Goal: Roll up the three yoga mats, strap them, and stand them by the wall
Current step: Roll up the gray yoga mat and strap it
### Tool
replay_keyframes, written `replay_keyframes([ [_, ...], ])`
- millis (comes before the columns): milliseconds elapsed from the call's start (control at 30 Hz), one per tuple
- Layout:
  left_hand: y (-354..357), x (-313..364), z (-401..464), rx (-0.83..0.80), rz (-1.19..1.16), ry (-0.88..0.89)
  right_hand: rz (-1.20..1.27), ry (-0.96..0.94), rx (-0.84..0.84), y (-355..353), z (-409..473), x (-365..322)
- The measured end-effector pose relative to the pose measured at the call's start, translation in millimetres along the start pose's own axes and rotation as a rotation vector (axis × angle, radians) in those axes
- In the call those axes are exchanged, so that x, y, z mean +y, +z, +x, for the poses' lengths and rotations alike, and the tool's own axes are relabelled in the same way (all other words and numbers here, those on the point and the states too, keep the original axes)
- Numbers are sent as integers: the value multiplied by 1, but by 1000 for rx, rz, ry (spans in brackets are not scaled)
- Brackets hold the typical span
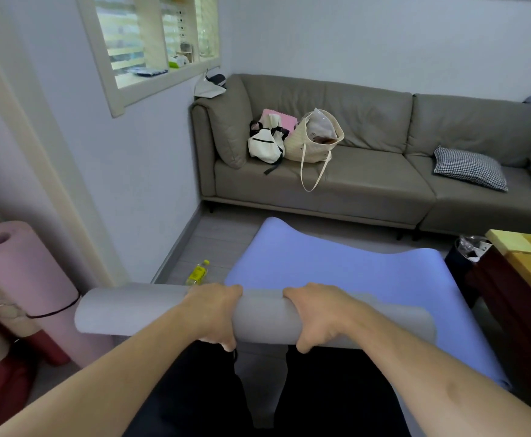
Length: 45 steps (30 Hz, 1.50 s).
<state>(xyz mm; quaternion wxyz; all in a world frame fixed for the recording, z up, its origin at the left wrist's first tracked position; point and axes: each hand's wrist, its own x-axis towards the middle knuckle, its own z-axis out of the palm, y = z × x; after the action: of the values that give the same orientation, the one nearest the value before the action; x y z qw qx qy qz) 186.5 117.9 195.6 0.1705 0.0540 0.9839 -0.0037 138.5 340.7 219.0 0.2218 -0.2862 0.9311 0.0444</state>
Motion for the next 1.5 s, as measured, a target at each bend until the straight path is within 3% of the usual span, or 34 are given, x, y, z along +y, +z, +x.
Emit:
replay_keyframes([
  [100, 17, 7, 4, 104, 114, 24, 69, -5, -44, 8, 8, 6],
  [233, 22, 8, 3, 135, 70, 15, 55, -15, -43, 12, 12, 8],
  [467, -3, 6, 9, -15, -36, 3, -188, -4, 363, 60, 0, -2],
  [700, 40, 13, 7, 278, 129, -16, -54, -8, 252, 41, 14, 7],
  [767, 36, 14, 8, 282, 97, -45, -42, -9, 251, 40, 16, 7],
  [1067, 4, 2, 13, 266, 44, -13, -287, -10, 556, 53, 6, 3],
  [1333, -15, -5, 9, -38, -137, 5, -138, -63, 252, 4, -1, 2],
  [1500, 17, 12, 6, 99, 28, 9, 42, -39, 44, 14, 12, 8],
])
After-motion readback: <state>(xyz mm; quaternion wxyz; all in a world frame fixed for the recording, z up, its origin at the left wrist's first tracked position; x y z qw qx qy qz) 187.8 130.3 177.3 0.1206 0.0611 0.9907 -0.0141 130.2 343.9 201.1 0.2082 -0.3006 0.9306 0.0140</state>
